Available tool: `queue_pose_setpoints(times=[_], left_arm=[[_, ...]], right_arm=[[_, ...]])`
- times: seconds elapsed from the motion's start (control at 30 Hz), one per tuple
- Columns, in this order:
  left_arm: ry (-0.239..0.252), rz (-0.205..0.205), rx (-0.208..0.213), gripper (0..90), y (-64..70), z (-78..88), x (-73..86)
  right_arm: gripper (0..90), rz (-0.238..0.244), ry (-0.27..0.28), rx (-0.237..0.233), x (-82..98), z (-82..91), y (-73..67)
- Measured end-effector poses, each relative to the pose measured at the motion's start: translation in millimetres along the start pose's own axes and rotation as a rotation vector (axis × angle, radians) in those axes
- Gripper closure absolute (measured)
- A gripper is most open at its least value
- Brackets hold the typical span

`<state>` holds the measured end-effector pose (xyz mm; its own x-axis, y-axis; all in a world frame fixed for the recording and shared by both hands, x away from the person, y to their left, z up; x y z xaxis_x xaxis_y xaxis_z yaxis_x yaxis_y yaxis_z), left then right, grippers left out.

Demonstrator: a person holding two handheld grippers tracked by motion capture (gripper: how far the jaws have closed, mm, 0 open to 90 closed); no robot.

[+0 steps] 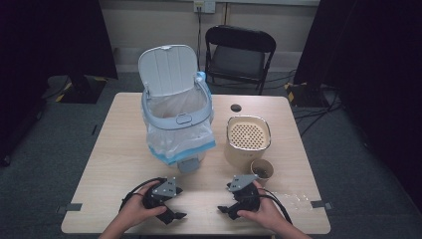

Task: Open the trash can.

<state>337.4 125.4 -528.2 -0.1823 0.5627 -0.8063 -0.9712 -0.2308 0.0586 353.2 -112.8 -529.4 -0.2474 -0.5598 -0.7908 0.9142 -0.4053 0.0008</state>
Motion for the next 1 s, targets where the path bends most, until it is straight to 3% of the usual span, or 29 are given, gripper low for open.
queue_pose_setpoints(times=[0.27, 0.5, 0.83, 1.0], left_arm=[[0.002, -0.042, -0.014, 15.5, -1.8, -0.3, 3.9], [0.044, -0.037, -0.021, 12.9, -2.1, -0.7, 6.8], [0.041, -0.039, -0.019, 11.5, -1.9, -0.4, 7.7], [0.043, -0.041, -0.01, 9.1, -1.1, -1.7, 7.7]], right_arm=[[14.4, 0.002, 0.026, -0.02, -4.8, 7.9, -0.8], [14.4, 0.005, 0.037, -0.048, -8.0, 18.8, -4.2], [14.4, -0.01, 0.042, -0.076, 4.3, 36.5, -4.9], [14.4, -0.008, 0.034, -0.066, 10.7, 47.7, 0.8]])
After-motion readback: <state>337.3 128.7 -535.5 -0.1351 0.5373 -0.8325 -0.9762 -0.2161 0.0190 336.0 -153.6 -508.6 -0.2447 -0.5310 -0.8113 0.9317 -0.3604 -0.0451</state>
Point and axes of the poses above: each handheld gripper's, and its own axes: z roughly backward along the jaws, x roughly out of its underside, y roughly to its right, the point moved 5 cm from there along -z, roughly forward along the jaws, and after that the axes turned 9 degrees about y, right-handed, at the moved point
